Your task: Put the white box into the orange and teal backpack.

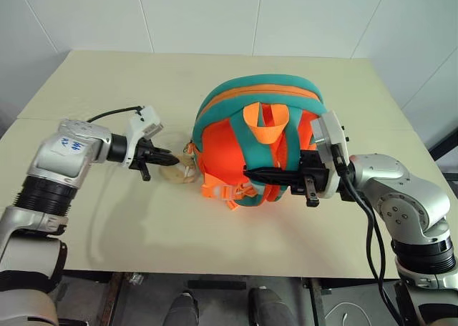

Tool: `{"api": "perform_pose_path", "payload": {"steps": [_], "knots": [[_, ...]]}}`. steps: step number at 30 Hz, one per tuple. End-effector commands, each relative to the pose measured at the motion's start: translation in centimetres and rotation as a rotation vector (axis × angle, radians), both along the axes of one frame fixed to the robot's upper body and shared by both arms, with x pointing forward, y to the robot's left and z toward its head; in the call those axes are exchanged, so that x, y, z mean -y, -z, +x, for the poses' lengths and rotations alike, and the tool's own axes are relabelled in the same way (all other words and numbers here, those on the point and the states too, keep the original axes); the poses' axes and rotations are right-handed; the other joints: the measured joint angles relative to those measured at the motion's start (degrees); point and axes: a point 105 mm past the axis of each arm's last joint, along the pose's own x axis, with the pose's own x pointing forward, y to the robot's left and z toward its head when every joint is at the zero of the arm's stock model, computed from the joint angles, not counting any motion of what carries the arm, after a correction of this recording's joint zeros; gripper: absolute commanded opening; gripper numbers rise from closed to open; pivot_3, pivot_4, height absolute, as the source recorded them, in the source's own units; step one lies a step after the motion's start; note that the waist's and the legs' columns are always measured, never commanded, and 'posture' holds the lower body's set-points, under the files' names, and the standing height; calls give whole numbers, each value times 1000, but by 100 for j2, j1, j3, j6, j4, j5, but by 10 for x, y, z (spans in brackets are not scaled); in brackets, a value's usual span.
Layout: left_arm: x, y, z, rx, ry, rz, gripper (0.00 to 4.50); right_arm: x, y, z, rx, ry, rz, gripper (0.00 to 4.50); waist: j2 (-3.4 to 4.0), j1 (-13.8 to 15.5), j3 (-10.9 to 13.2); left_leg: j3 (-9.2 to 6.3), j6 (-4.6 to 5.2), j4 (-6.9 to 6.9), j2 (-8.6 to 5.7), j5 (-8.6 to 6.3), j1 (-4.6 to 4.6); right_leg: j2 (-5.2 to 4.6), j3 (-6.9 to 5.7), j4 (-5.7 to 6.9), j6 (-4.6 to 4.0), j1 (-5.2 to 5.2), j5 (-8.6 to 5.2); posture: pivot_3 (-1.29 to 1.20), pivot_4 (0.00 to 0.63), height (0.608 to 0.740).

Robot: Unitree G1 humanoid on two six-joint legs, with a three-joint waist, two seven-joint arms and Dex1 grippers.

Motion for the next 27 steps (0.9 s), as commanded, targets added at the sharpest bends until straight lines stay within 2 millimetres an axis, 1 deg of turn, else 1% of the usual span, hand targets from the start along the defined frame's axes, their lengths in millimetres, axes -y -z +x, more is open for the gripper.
{"api": "perform_pose_path", "payload": {"steps": [1, 3, 5, 7, 8, 9, 11, 12, 13, 14, 16, 19, 20, 22, 24, 26, 27], "knots": [[-3, -13, 5, 74, -8, -35, 11, -1, -10, -7, 37, -7, 4, 0, 0, -4, 0, 0, 0, 0, 0, 0, 0, 0, 0, 1, 0, 0, 0, 0, 150, 740], [0, -28, 4, 191, 39, -116, 11, 3, -9, -5, 20, 18, -22, 0, 0, -4, 0, 0, 0, 0, 0, 0, -1, 0, 0, 2, 0, -2, 0, 0, 150, 740], [0, -36, 3, 276, 58, -157, 11, 4, -9, -4, 9, 26, -35, 0, 0, 13, 0, 0, 0, 0, 1, 0, -1, -2, 0, 2, 0, -2, 0, 0, 150, 740], [-11, -32, 8, 243, -12, -136, 629, 10, -7, -5, 1, 44, -68, 622, 0, 27, 0, 0, 0, 0, 1, 0, -2, -2, -1, 0, 0, -2, 0, 0, 150, 740], [-15, -28, 4, 216, -15, -123, 822, 14, -6, -5, -1, 60, -85, 849, 0, 30, 0, 0, 0, 0, 0, 0, -3, -2, -1, 0, 0, -2, 0, 0, 150, 740], [-17, -28, 1, 207, -17, -128, 1184, 19, -6, -5, -3, 74, -106, 1229, 0, 34, 0, 0, 0, 1, 0, 0, -3, -2, -1, 0, 0, -1, 0, 0, 150, 740], [-20, -32, -2, 226, -25, -158, 1842, 28, -7, -5, 0, 99, -138, 1888, 0, 36, 0, 0, 1, 1, 0, 0, -2, -2, 0, 0, 0, 0, 0, 0, 150, 740], [-23, -34, -3, 235, -33, -166, 2236, 32, -7, -5, 1, 110, -151, 2309, 0, 39, 0, 0, 1, 2, 0, -1, -3, -2, -1, -1, 0, 0, 0, 0, 150, 740], [-24, -34, -4, 238, -38, -169, 2455, 35, -7, -5, 1, 116, -159, 2529, 0, 48, 0, 0, 1, 2, 0, -1, -3, -2, -1, 0, 0, 0, 0, 0, 150, 740], [-24, -34, -4, 239, -40, -170, 2773, 36, -7, -5, 0, 120, -163, 2886, 0, 56, 0, 0, 2, 3, 0, -1, -2, -2, -1, 1, 0, 0, 0, 0, 150, 740], [-31, -38, -9, 288, -51, -184, 3390, 52, -8, -3, 0, 169, -201, 3553, 0, 76, 0, 0, 2, 6, 0, -1, -2, -1, -1, 2, 0, -1, 0, 0, 150, 740], [-44, -40, -15, 336, -95, -193, 4314, 84, -3, 4, -3, 285, -283, 4479, 0, 106, 0, 1, 2, 4, 0, -1, -2, -3, 0, -2, 0, 0, 0, 0, 150, 740], [-46, -39, -17, 332, -97, -206, 4449, 95, -1, 7, -7, 318, -313, 4500, 0, 109, 0, 3, 5, 4, 1, -3, -1, -2, 1, -3, 0, 0, 0, 0, 150, 740], [-52, -43, -25, 366, -84, -239, 4449, 121, 3, 13, -18, 409, -362, 4500, 0, 132, 0, 3, 5, 4, 1, -3, -1, -2, 0, -3, 0, 0, 0, 0, 150, 740], [-56, -49, -29, 438, -71, -276, 4449, 144, 5, 17, -24, 486, -393, 4500, 0, 140, 0, 6, 5, 8, 0, -3, -1, -3, 1, -5, 0, 2, 0, 0, 150, 740], [-52, -54, -28, 485, -57, -304, 4449, 159, 6, 21, -27, 519, -404, 4500, 0, 141, 0, 8, 5, 11, 0, -3, 1, -3, 2, -4, 0, 3, 1, 0, 150, 740], [-52, -56, -30, 496, -40, -328, 4449, 170, 4, 25, -18, 568, -395, 4500, 0, 141, 0, 8, 6, 12, 0, -2, 2, -3, 2, -3, 0, 3, 3, 0, 150, 740]]}}
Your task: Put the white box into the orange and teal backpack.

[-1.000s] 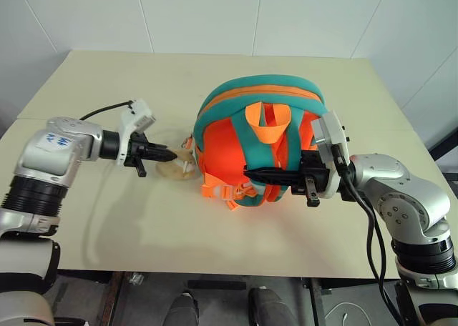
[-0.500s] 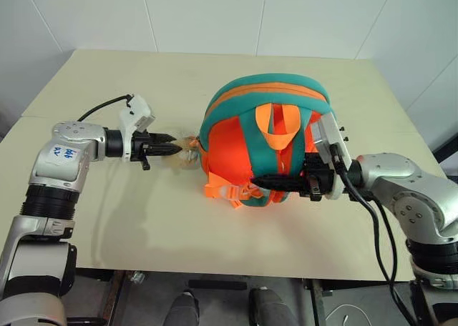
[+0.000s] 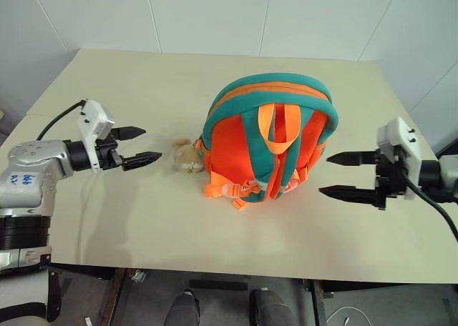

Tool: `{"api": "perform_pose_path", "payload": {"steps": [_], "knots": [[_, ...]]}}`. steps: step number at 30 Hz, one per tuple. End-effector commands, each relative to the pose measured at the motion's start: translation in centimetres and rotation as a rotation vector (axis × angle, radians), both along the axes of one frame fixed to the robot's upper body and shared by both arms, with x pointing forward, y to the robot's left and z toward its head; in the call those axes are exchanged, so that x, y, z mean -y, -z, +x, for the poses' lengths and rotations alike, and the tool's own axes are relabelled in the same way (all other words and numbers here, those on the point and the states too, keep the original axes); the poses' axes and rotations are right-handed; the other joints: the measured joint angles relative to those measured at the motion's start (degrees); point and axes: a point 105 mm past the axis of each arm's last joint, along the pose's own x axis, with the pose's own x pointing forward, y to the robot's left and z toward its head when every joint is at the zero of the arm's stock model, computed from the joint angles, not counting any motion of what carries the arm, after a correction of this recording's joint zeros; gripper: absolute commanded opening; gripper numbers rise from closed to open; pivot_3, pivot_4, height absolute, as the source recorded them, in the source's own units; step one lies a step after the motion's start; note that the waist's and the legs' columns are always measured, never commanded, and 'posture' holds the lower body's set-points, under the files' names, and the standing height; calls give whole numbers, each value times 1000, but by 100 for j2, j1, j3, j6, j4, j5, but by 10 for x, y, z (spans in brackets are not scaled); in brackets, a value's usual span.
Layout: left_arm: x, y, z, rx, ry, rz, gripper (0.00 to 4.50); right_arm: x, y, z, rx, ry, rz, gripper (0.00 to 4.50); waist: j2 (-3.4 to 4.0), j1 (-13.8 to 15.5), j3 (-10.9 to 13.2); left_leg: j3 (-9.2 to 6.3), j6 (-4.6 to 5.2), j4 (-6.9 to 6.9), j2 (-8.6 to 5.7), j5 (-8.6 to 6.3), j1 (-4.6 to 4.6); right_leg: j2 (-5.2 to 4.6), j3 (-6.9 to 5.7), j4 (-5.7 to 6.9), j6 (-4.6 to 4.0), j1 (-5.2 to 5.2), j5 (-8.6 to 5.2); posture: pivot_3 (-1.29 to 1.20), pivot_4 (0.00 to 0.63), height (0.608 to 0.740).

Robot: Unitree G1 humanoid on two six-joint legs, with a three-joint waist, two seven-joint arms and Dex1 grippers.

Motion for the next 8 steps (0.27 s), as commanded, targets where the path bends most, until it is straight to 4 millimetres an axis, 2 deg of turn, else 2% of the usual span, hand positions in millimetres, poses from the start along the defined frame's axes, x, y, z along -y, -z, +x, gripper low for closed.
{"api": "perform_pose_path", "payload": {"steps": [1, 4, 8], "knots": [[3, -20, -10, 125, 72, -46, 4449, 29, -18, 6, 106, 96, -4, 4500, 1, -1, 0, 0, 0, 1, 0, 0, 2, 0, 0, 0, 0, 2, 1, 0, 150, 740], [0, -16, -14, 149, 107, -66, 4449, 47, -24, 16, 183, 208, 62, 4500, 0, -2, 0, 0, 0, 2, 0, 1, 3, 0, 0, 0, 1, 5, 2, 0, 150, 740], [-4, -13, -24, 172, 124, -106, 4449, 53, -21, 26, 212, 254, 114, 4500, 2, -32, -1, 3, 0, -2, 0, 1, 5, 0, 4, 0, 1, 4, 2, 0, 150, 740]]}}
